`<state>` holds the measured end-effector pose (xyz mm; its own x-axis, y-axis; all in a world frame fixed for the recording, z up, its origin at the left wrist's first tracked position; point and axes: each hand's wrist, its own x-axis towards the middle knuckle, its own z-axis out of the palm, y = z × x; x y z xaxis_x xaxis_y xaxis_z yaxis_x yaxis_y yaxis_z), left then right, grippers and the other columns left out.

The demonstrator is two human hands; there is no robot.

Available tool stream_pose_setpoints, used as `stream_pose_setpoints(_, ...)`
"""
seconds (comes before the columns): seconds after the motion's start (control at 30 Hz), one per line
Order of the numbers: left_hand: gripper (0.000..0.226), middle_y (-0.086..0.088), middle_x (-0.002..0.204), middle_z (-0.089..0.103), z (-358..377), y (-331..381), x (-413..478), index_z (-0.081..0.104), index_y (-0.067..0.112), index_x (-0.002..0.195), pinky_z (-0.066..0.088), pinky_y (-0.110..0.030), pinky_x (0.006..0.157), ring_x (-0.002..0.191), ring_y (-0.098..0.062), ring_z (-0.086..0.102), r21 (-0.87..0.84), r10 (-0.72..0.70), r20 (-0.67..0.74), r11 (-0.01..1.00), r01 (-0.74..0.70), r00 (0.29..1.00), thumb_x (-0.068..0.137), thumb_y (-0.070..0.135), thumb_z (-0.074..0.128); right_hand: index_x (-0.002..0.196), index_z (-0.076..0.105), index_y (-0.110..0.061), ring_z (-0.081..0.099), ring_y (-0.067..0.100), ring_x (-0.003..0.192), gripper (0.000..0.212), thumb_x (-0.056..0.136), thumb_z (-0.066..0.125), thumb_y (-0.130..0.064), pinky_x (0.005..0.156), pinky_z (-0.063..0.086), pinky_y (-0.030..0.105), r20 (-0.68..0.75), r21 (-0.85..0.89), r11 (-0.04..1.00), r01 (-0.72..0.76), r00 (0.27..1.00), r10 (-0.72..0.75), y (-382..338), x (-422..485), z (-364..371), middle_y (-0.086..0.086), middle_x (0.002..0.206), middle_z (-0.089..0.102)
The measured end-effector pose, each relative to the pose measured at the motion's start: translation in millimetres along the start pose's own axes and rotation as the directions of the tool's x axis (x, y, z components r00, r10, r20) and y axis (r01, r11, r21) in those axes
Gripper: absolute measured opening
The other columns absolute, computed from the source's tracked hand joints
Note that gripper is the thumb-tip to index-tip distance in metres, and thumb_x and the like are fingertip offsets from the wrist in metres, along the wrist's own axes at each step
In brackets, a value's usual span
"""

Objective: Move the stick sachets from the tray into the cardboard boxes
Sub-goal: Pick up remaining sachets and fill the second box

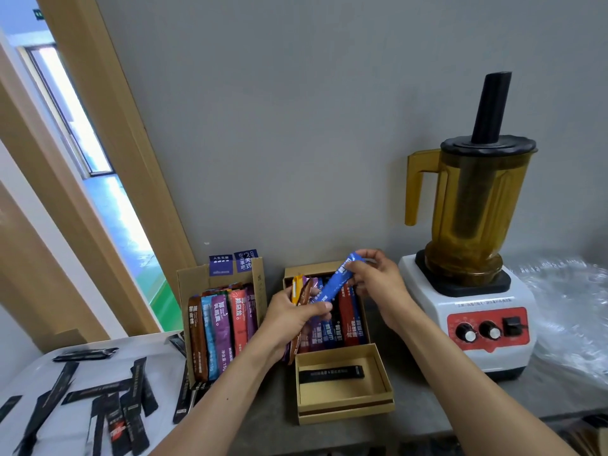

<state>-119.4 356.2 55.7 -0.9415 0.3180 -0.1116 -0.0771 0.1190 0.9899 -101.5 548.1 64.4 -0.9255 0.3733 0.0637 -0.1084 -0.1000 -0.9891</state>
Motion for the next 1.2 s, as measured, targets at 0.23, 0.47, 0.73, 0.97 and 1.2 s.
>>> stream_pose_setpoints(0.23,0.009,-0.013,0.082,0.075,4,4,15,0.076,0.007,0.093,0.052,-0.032,0.065,0.067,-0.018,0.066,-0.226,-0.013,-0.194,0.974,-0.032,0.981,0.092,0.015,0.079,0.096,0.067,-0.016,0.074,0.016,0.098,0.01,0.093,0.076,-0.017,0.076,0.062,0.033,0.313,-0.461,0.885,0.068,0.945,0.09,14,-6,-13,0.002,0.102,0.074)
stream_pose_setpoints(0.47,0.019,-0.001,0.08,0.076,12,2,22,0.075,0.014,0.105,0.05,-0.021,0.055,0.063,-0.006,0.068,-0.023,0.065,-0.211,0.997,-0.071,0.975,0.088,0.016,0.083,0.092,0.069,-0.021,0.074,0.01,0.08,0.019,0.085,0.086,-0.023,0.075,0.064,0.036,0.227,-0.582,0.788,0.201,0.971,-0.079,47,-2,-5,-0.001,0.087,0.076)
stream_pose_setpoints(0.73,0.03,-0.003,0.071,0.061,3,-3,21,0.067,0.012,0.094,0.049,-0.027,0.06,0.059,-0.014,0.056,-0.261,-0.086,-0.14,0.964,0.047,0.986,0.091,0.041,0.078,0.095,0.058,-0.03,0.072,0.008,0.093,0.027,0.087,0.083,-0.032,0.068,0.064,0.026,0.15,-0.738,0.64,0.216,0.976,-0.156,72,-7,-7,-0.01,0.103,0.072)
stream_pose_setpoints(0.97,0.047,-0.001,0.066,0.059,1,3,17,0.057,0.019,0.076,0.048,-0.03,0.062,0.057,-0.016,0.056,-0.367,-0.122,-0.087,0.927,0.081,0.989,0.088,0.063,0.068,0.113,0.067,-0.027,0.071,0.013,0.11,0.028,0.093,0.075,-0.045,0.078,0.063,0.03,0.225,-0.867,0.41,0.283,0.957,-0.185,80,-3,-5,-0.005,0.123,0.072)
stream_pose_setpoints(1.2,0.085,-0.008,0.1,0.077,0,3,18,0.059,0.004,0.13,0.062,-0.034,0.068,0.084,-0.021,0.078,-0.302,-0.095,-0.142,0.952,0.048,0.985,0.081,0.074,0.062,0.096,0.068,-0.029,0.074,0.0,0.086,0.023,0.092,0.072,-0.051,0.067,0.062,0.023,0.131,-0.568,0.786,0.246,0.969,-0.209,44,-16,6,-0.016,0.092,0.075)
